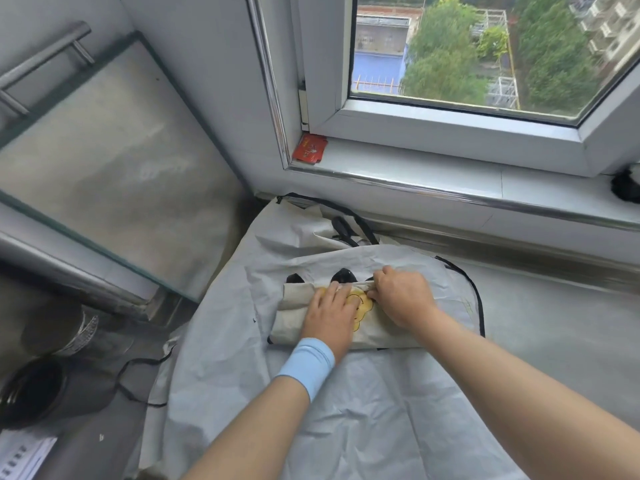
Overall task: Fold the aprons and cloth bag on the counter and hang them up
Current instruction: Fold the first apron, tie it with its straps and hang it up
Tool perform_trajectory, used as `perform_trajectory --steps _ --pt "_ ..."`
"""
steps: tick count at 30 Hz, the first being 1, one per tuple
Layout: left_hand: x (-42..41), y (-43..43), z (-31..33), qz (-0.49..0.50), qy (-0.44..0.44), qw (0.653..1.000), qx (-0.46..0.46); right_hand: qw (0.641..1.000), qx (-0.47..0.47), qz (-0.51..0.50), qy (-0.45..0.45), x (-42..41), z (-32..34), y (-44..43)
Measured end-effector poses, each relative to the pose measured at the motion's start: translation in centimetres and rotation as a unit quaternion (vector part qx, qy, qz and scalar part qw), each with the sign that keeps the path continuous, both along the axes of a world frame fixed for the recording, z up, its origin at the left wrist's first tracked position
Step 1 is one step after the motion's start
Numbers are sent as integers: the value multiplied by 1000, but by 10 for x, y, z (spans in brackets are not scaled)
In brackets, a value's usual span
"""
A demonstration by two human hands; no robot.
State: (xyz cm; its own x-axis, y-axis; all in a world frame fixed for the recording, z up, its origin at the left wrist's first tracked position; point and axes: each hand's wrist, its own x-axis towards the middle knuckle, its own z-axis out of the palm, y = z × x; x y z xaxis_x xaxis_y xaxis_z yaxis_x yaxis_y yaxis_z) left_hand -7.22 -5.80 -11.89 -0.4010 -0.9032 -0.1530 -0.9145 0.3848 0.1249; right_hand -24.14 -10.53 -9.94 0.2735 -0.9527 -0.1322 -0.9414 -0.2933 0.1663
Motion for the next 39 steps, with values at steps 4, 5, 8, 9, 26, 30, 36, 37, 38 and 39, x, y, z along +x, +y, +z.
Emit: perform_trajectory --steps 4,5,8,9,26,30,36,37,38,39 --pt "9 5 -18 9 -43 998 43 991 -110 66 -48 14 -16 21" --pt "10 4 -21 -3 -50 998 46 989 -93 83 -80 17 -23 29" --pt "17 2 -17 -18 -47 997 57 988 0 65 -139 12 -39 48" --pt "23 2 -18 -25 -49 997 52 988 16 59 -142 4 -44 51" --pt "84 11 24 9 -37 994 99 975 111 193 0 -1 3 54" --pt "89 6 23 -17 -62 992 107 980 80 182 -17 4 9 55" --pt "90 5 23 -30 -19 999 35 983 65 168 -21 16 3 68" --pt "90 3 23 -31 -14 999 30 988 57 138 -34 18 -2 68" --pt "90 3 24 -23 -15 998 53 991 47 118 -51 20 -5 66" --pt "90 2 22 -26 -14 998 47 991 43 108 -67 21 -10 64"
